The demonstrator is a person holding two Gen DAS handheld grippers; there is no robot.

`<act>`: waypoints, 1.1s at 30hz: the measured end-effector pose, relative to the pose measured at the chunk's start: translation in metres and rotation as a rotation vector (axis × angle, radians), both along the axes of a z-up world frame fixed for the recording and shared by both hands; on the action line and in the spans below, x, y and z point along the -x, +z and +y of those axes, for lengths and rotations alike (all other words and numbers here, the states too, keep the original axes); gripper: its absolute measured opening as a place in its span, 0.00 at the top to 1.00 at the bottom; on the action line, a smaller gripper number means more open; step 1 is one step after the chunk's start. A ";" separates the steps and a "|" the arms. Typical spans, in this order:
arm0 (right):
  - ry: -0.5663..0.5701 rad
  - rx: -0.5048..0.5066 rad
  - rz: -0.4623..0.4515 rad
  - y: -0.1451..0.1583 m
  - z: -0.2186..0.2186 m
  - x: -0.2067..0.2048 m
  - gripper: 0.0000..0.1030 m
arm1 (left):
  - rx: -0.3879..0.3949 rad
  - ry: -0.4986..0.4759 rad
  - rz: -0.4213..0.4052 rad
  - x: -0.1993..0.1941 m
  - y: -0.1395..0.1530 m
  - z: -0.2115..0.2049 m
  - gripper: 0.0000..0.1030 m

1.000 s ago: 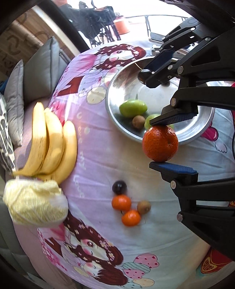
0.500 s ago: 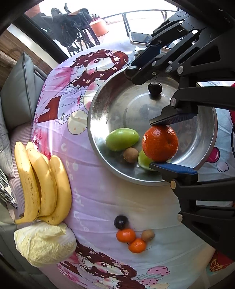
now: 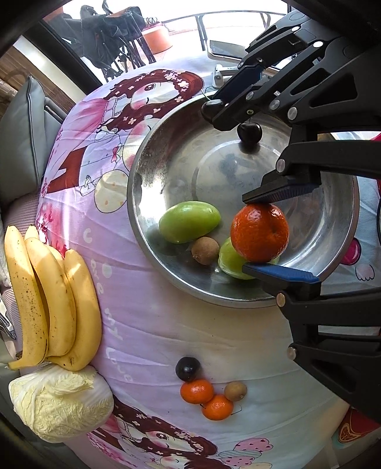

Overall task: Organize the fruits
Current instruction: 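Open both tools to drop the cherry and orange into the basin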

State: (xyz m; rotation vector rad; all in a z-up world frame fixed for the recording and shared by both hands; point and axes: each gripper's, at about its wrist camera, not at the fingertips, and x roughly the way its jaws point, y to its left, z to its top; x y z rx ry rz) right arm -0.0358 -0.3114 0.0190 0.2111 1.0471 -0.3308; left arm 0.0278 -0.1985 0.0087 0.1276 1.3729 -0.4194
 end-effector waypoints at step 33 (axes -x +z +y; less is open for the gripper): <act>-0.011 -0.007 0.010 0.000 0.001 -0.002 0.70 | 0.038 0.061 -0.053 -0.009 0.027 0.025 0.51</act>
